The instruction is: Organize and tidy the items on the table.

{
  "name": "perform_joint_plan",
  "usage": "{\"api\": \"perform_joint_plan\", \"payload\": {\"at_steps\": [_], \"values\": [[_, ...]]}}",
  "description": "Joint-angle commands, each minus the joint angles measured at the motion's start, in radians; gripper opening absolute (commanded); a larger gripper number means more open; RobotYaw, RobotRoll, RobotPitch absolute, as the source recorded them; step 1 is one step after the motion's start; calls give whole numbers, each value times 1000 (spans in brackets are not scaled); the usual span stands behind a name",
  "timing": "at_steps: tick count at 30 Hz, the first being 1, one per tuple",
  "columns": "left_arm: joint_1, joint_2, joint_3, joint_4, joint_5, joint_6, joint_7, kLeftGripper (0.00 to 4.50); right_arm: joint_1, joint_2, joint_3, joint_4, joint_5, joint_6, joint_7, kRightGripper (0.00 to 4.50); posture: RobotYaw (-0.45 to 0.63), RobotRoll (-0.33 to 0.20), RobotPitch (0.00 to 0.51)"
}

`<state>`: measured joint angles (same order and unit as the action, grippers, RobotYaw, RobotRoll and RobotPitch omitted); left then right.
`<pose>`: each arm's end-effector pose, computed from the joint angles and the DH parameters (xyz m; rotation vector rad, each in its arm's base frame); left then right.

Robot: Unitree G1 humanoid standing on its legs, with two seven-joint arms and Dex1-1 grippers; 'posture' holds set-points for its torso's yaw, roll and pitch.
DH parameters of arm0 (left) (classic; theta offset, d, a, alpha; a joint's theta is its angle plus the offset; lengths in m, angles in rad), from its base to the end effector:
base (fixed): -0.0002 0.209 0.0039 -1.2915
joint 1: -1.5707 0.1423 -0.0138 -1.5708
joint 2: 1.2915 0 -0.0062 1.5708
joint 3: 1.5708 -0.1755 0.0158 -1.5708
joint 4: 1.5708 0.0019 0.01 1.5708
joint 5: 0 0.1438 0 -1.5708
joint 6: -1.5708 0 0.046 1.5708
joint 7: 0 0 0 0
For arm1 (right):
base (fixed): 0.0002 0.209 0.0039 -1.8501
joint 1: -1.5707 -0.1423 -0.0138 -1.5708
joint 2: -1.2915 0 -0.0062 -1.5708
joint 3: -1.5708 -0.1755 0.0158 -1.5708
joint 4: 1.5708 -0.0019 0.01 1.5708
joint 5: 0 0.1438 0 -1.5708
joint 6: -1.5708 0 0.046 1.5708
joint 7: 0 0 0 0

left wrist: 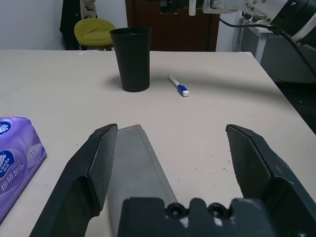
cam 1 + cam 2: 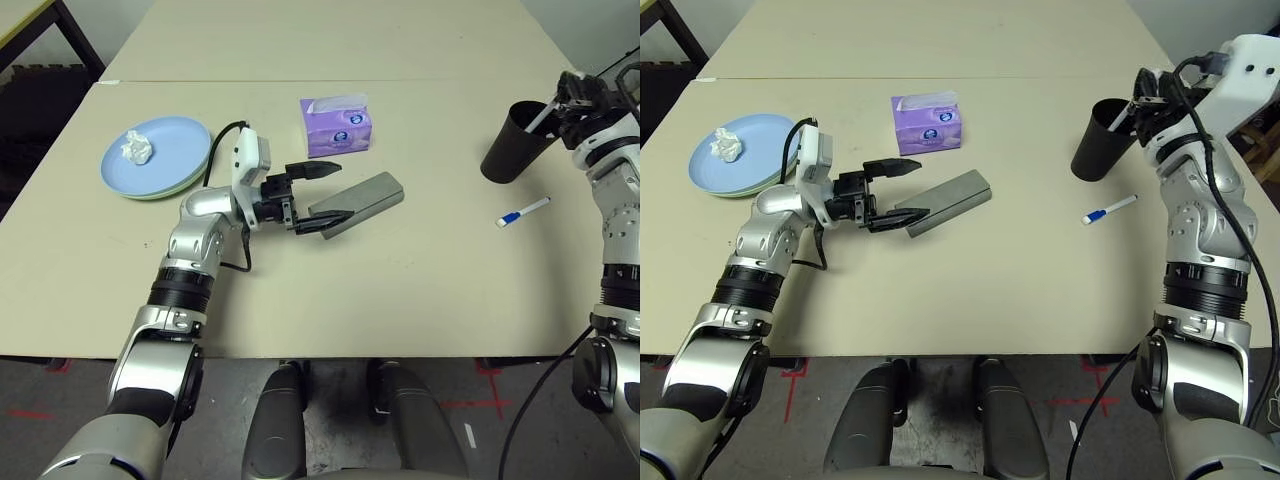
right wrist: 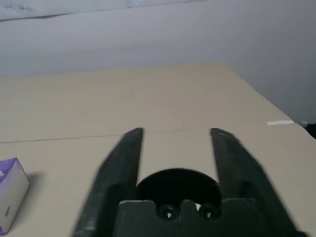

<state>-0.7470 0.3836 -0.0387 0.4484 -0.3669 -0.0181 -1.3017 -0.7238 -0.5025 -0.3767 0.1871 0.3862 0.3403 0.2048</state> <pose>0.3271 0.1867 0.1793 0.2194 -0.2510 -1.3597 0.2904 -0.2695 0.2364 0.0692 -0.3522 -0.0088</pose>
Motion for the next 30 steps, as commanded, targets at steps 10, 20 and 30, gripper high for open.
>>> {"api": "perform_joint_plan", "payload": {"at_steps": [10, 20, 30], "values": [[-9, -1, -8, 11, 11, -12, -10, 4500, 48, -204, 206, -15, 87, -15, 695, 4464, 91, 0, 206], [1, 4, -3, -5, 9, -10, -3, 4500, -74, -408, 543, 298, -263, -275, 1106, 4464, 110, 0, 216], [8, 8, -6, -20, 6, 4, -2, 4500, -278, -392, 700, 603, -512, -661, 1242, 4464, 114, 0, 230]]}}
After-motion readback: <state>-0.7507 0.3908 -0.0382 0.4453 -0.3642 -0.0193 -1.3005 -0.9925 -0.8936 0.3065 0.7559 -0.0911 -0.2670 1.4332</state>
